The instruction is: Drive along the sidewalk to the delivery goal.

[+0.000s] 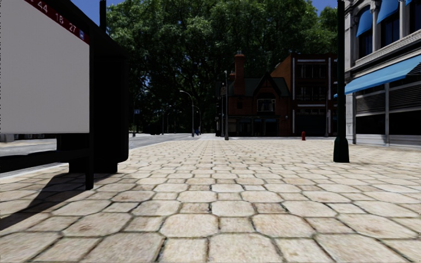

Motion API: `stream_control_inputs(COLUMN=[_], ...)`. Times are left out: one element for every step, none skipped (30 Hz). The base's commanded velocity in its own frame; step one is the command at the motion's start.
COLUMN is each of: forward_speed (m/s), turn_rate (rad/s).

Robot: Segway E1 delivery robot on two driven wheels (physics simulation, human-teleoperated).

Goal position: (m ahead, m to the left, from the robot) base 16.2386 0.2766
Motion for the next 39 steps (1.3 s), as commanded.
stream_control_inputs(forward_speed=[2.0,2.0,2.0,2.0,2.0,2.0,2.0,2.0,2.0,2.0,2.0,2.0,2.0,2.0,2.0,2.0,2.0,2.0,2.0,2.0,2.0,2.0,2.0,2.0,2.0,2.0,2.0,2.0,2.0,2.0,2.0,2.0,2.0,2.0,2.0,2.0,2.0,2.0,2.0], turn_rate=[0.19,0.19,0.17,0.17,0.12,0.03,0.0,0.0,0.0,0.0,0.0,0.0,0.0,0.0,0.0,0.07,0.14,0.17,0.17,0.22,0.24,0.24,0.24,0.25,0.25,0.25,0.25,0.25,0.2,0.1,0.1,0.0,0.0,0.0,0.0,0.0,0.0,0.0,0.0])
